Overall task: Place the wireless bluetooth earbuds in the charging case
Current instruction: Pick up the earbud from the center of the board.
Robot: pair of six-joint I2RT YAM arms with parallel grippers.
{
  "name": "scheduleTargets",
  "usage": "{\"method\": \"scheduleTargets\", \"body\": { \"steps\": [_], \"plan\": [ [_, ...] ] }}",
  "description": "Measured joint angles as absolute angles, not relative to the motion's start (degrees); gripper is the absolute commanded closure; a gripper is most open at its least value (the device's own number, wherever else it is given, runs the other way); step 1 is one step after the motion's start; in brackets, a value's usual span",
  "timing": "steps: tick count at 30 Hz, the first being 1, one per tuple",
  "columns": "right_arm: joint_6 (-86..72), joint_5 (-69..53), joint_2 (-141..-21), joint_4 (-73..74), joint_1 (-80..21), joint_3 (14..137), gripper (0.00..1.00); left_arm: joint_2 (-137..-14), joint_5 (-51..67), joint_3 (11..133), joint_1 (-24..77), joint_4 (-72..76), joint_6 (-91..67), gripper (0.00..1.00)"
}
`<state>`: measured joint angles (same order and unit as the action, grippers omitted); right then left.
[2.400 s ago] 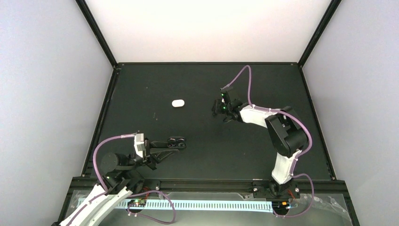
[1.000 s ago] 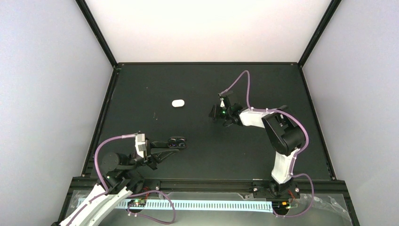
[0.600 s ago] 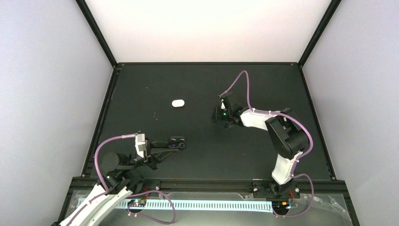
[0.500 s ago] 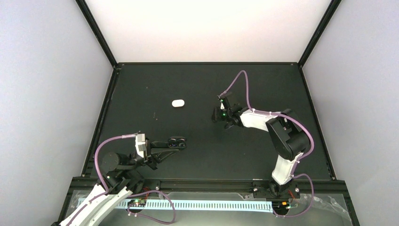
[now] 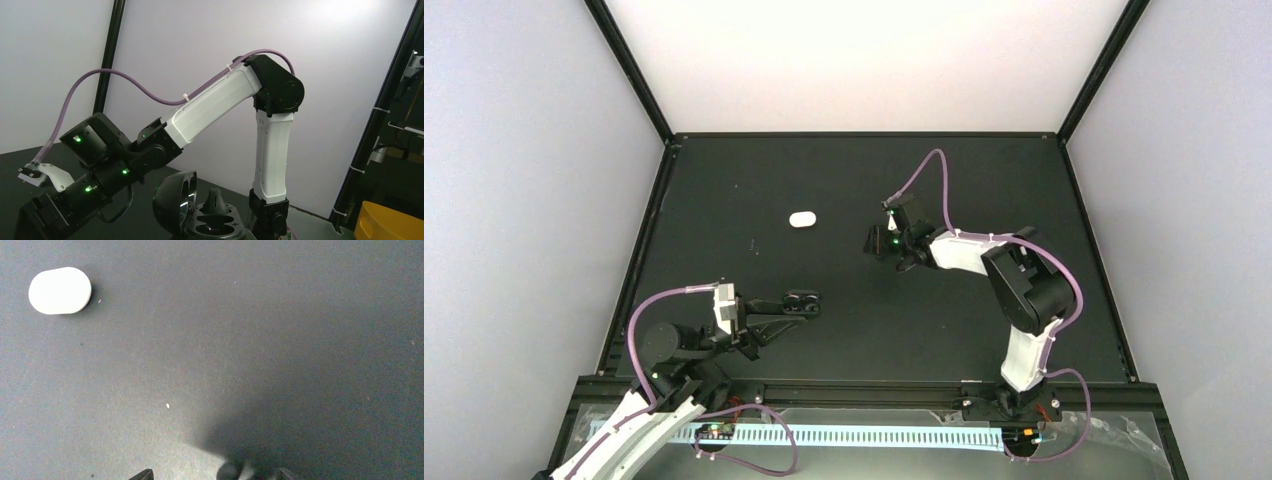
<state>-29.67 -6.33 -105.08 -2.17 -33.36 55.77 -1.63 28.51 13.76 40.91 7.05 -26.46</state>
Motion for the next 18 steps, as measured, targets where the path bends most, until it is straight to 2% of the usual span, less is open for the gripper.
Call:
{"method": "scheduleTargets", "body": {
  "steps": [7,18],
  "plan": [
    [-29.7,-7.0,-108.2,-2.2,-33.3,59.6,0.37,-1.1,28.5,13.8,40.9,6.2,-26.1,0.98],
    [-30.2,-9.9,-107.4,-4.6,-33.4,57.3,0.40,-1.1,28.5,13.8,40.9,5.9,-25.6,0.98]
  ]
}}
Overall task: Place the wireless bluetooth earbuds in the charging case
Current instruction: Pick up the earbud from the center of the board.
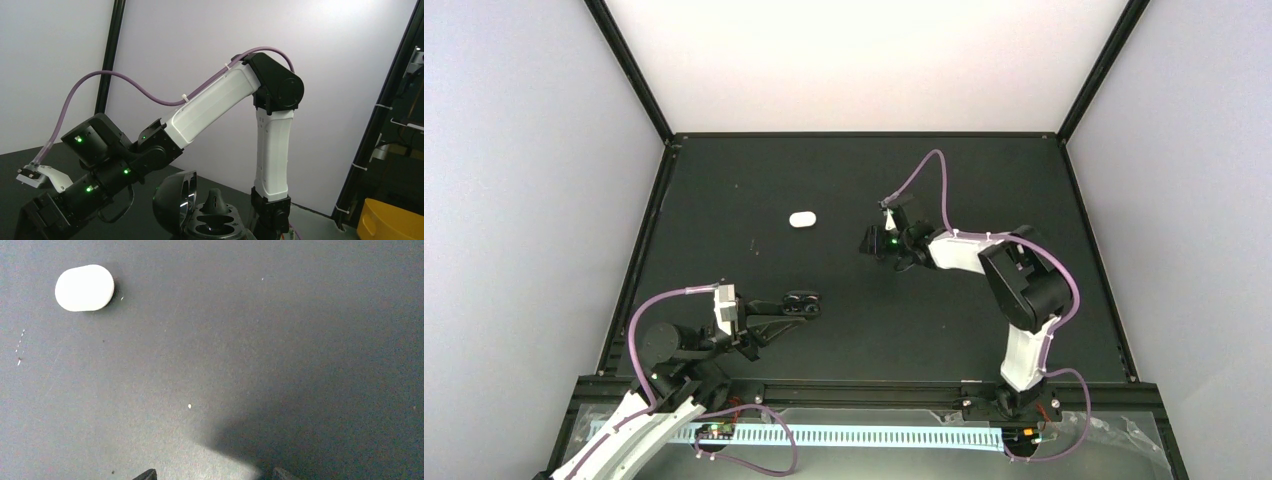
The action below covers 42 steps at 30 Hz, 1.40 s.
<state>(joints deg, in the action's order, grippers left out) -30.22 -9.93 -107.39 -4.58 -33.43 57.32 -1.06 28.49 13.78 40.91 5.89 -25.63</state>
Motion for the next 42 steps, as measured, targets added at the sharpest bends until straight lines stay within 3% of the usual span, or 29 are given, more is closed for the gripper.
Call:
{"method": "scheduleTargets", "body": {
  "steps": [26,42],
  "plan": [
    [-30.9,-3.1,-95.4,2.4,-37.3,51.9,0.41,-1.1,28.5,13.8,40.9,5.9,-25.6,0.98],
    [-30.8,1.0,-96.4,4.1,-39.0,52.5,0.42,-1.1,28.5,13.8,40.9,5.9,-25.6,0.98]
  ]
}}
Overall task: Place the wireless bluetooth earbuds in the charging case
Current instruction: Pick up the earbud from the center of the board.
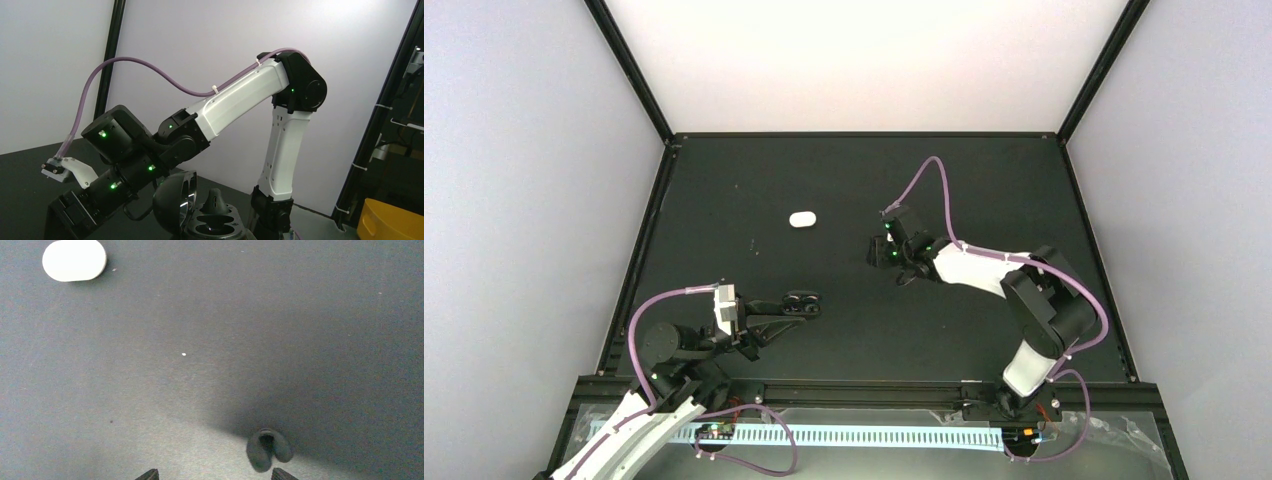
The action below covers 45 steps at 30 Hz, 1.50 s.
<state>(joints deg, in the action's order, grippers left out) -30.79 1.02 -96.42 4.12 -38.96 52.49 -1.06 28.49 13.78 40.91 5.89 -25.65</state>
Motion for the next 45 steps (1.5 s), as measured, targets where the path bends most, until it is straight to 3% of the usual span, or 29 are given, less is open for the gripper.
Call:
{"method": "scheduleTargets", "body": {
  "steps": [32,45],
  "plan": [
    [-29.0,-2.9,-106.9,5.3,-37.3,60.8,0.41,-0.7,28.5,13.8,40.9,5.3,-25.6,0.99],
    [-25.6,-1.3,-101.0,9.0,-37.7,60.3,0.39,-0.7,28.5,13.8,40.9,5.3,-25.5,0.99]
  ]
}}
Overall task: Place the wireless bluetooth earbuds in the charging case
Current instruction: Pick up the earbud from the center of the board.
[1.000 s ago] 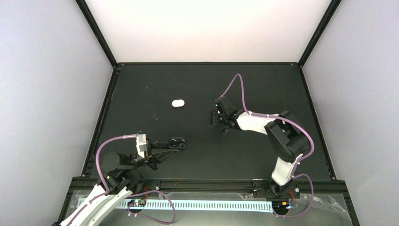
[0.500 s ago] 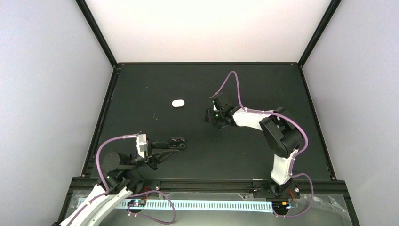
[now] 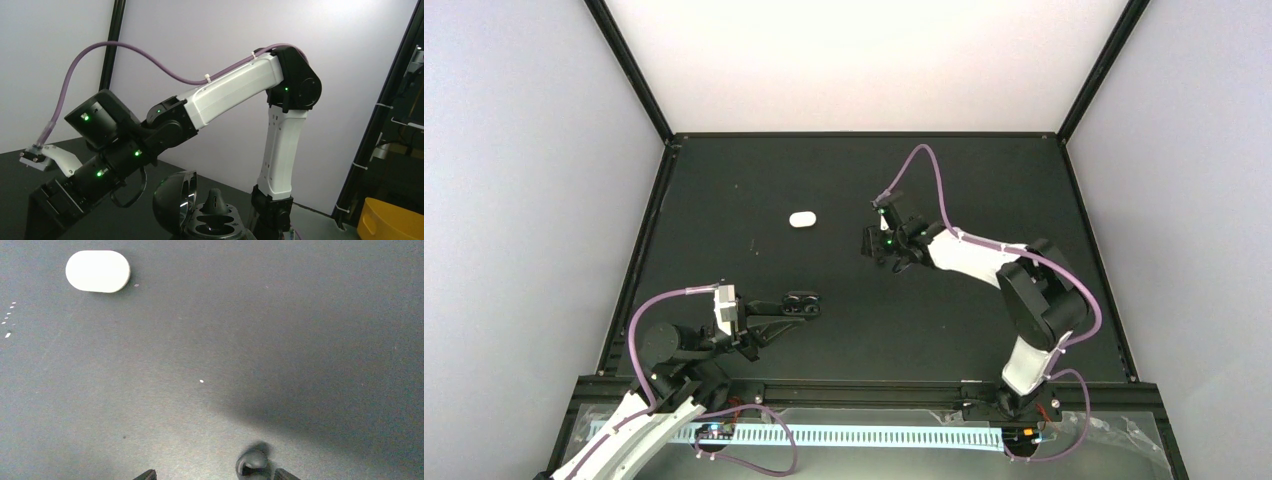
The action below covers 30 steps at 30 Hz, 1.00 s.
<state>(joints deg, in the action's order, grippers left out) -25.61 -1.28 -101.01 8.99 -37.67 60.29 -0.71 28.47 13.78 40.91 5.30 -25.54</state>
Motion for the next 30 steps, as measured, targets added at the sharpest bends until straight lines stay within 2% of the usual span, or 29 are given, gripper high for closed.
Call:
{"method": "scheduleTargets", "body": {
  "steps": [5,30],
  "plan": [
    [-23.2,-1.7,-99.3,9.4,-39.4,60.3,0.41,-0.8,28.5,13.8,40.9,5.4,-25.5,0.98],
    [-21.5,-0.6,-106.0,11.0,-40.0,63.6,0.44,-2.0,28.5,13.8,40.9,5.6,-25.4,0.98]
  ]
}}
